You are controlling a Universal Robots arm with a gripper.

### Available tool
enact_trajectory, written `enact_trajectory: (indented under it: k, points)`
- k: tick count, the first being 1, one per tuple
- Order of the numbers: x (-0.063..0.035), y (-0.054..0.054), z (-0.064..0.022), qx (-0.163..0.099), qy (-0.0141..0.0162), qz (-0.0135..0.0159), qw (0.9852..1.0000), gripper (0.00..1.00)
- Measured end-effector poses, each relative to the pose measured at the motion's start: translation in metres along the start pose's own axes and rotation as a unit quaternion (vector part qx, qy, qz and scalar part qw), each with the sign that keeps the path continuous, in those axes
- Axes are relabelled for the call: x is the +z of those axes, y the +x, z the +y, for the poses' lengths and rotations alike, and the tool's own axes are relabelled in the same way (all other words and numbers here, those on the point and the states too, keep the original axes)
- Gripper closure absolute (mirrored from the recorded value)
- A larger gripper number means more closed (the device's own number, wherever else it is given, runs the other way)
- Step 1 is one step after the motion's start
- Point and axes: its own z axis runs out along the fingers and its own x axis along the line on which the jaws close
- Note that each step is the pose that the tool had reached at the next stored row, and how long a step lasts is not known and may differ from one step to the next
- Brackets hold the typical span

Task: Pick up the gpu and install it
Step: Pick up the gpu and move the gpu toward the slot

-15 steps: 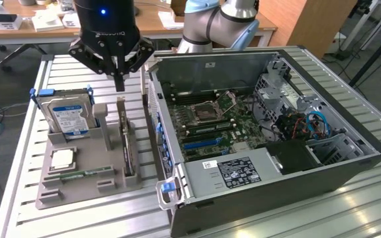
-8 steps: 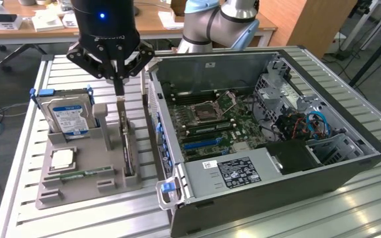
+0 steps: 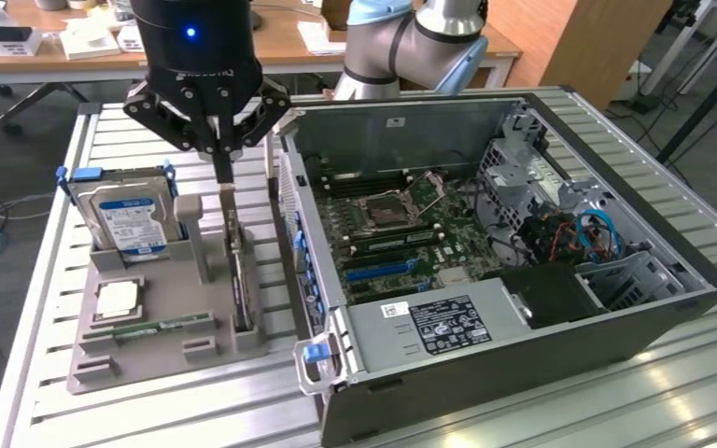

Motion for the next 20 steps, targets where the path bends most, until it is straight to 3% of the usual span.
enact_trajectory:
  k: [11,13,16,17,20]
  points:
    - [0.0,0.0,0.0,0.0,0.0,0.0,1.0,0.89]
    - [0.0,0.0,0.0,0.0,0.0,0.0,1.0,0.77]
    - [0.0,0.0,0.0,0.0,0.0,0.0,1.0,0.71]
    - [0.0,0.0,0.0,0.0,0.0,0.0,1.0,0.64]
    - [0.0,0.0,0.0,0.0,0.0,0.0,1.0,0.64]
